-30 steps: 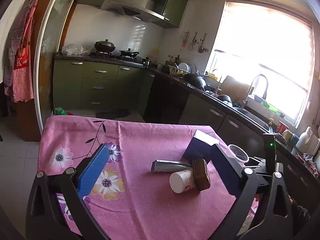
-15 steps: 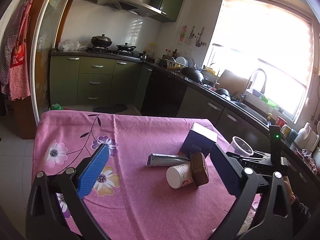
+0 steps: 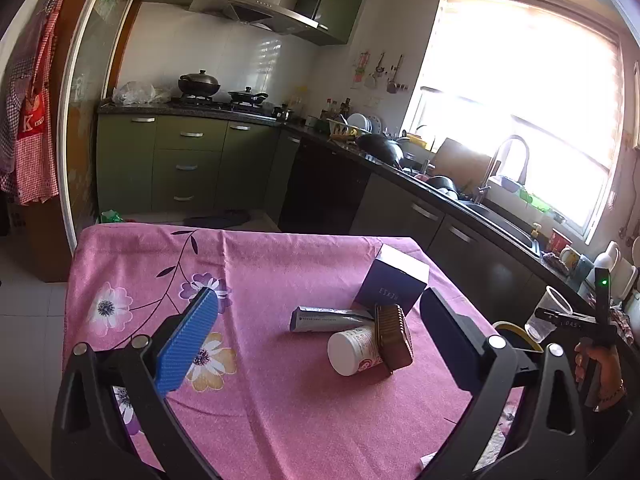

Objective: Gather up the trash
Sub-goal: 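Carry the plastic cup with the right gripper into the bin and release, then lower the left gripper onto the orange foam fruit net and close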

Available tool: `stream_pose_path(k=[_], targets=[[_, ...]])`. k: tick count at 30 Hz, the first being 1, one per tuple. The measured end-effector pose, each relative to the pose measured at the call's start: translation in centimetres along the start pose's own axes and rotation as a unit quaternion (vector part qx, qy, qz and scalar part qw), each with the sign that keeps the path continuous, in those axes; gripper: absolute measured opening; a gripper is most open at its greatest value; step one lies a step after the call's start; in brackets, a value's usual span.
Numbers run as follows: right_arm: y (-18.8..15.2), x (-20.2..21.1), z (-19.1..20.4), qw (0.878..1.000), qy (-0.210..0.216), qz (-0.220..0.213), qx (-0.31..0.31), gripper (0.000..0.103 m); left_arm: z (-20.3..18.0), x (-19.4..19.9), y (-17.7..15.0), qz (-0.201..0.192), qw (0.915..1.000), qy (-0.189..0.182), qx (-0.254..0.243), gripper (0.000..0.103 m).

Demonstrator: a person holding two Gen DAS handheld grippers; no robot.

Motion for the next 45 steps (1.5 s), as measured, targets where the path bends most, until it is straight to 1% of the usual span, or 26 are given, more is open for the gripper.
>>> stream_pose_path(k=[3, 6, 7, 8, 9, 12, 14, 16, 17, 21, 24, 28, 30, 33, 36, 38, 40, 42, 45], targets=[[-1.5, -1.7, -4.3, 0.999, -0.038, 0.031, -0.022, 0.063, 0.1, -0.2, -0.1, 0.003, 1.0, 0.001, 0.001, 0.096], [-3.0, -3.2, -7.1, 0.996, -0.059, 0.05, -0.038, 0.067, 0.2, -0.4, -0.3, 0.008, 1.0, 0.0, 0.003, 0.096], [-3.3, -3.8, -7.8, 0.995, -0.063, 0.058, -0.044, 0.072, 0.2, -0.5, -0.3, 0.01, 0.9999, -0.001, 0.003, 0.096], [-3.4, -4.1, -8.4, 0.995, -0.063, 0.059, -0.054, 0.08, 0.1, -0.5, -0.4, 0.012, 0.9999, -0.001, 0.002, 0.096], [-3.6, -4.3, -8.9, 0.994, -0.062, 0.057, -0.062, 0.083, 0.1, -0.6, -0.4, 0.013, 0.9999, 0.0, 0.001, 0.096], [-3.9, -3.5, -9.6, 0.994, -0.062, 0.044, -0.084, 0.084, 0.0, -0.6, -0.5, 0.013, 0.9999, 0.002, -0.003, 0.096], [-4.1, -1.8, -9.4, 0.994, -0.051, 0.025, -0.096, 0.084, 0.0, -0.6, -0.5, 0.014, 0.9999, 0.001, -0.002, 0.096], [-4.5, 0.4, -8.8, 0.994, -0.05, 0.005, -0.095, 0.085, -0.1, -0.7, -0.6, 0.017, 0.9998, 0.0, -0.004, 0.096], [-4.7, 1.6, -8.4, 0.994, -0.046, -0.005, -0.095, 0.085, -0.2, -0.7, -0.6, 0.017, 0.9998, 0.0, -0.006, 0.096], [-5.9, 7.5, -6.0, 0.994, 0.007, -0.051, -0.1, 0.088, -0.7, -0.3, -0.6, 0.015, 0.9998, 0.001, -0.012, 0.096], [-6.7, 11.3, -4.1, 0.993, 0.031, -0.081, -0.084, 0.091, -1.2, 0.5, -0.5, 0.015, 0.9998, 0.001, -0.013, 0.096], [-7.4, 14.8, -1.1, 0.989, 0.091, -0.098, -0.063, 0.091, -2.0, 2.7, -0.6, 0.015, 0.9996, 0.007, -0.021, 0.096], [-7.7, 15.9, 0.7, 0.987, 0.113, -0.101, -0.046, 0.091, -2.3, 3.8, -1.0, 0.023, 0.9994, 0.011, -0.023, 0.096], [-8.2, 17.5, 2.7, 0.984, 0.132, -0.113, -0.025, 0.091, -2.7, 4.9, -2.0, 0.055, 0.998, 0.015, -0.027, 0.096], [-8.5, 18.5, 3.7, 0.983, 0.138, -0.123, -0.012, 0.091, -3.2, 5.3, -4.1, 0.112, 0.9927, 0.021, -0.04, 0.096], [-8.7, 18.6, 4.0, 0.981, 0.151, -0.122, -0.016, 0.091, -3.5, 5.2, -6.2, 0.169, 0.9842, 0.022, -0.049, 0.096], [-8.9, 19.0, 3.8, 0.979, 0.16, -0.124, -0.024, 0.091, -3.5, 5.0, -8.5, 0.226, 0.9724, 0.025, -0.051, 0.096], [-9.1, 18.9, 3.4, 0.978, 0.164, -0.122, -0.028, 0.091, -3.3, 5.0, -10.5, 0.271, 0.9609, 0.025, -0.053, 0.096], [-9.2, 18.7, 2.9, 0.977, 0.176, -0.118, -0.038, 0.091, -3.1, 5.0, -12.9, 0.318, 0.9459, 0.027, -0.059, 0.096]])
Point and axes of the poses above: each gripper's, at about its wrist camera, not at the fingertips, and x roughly against the way its jaws point, z to its left, y to its top, the point moved 6 cm from there along -x, roughly the way its jaws point
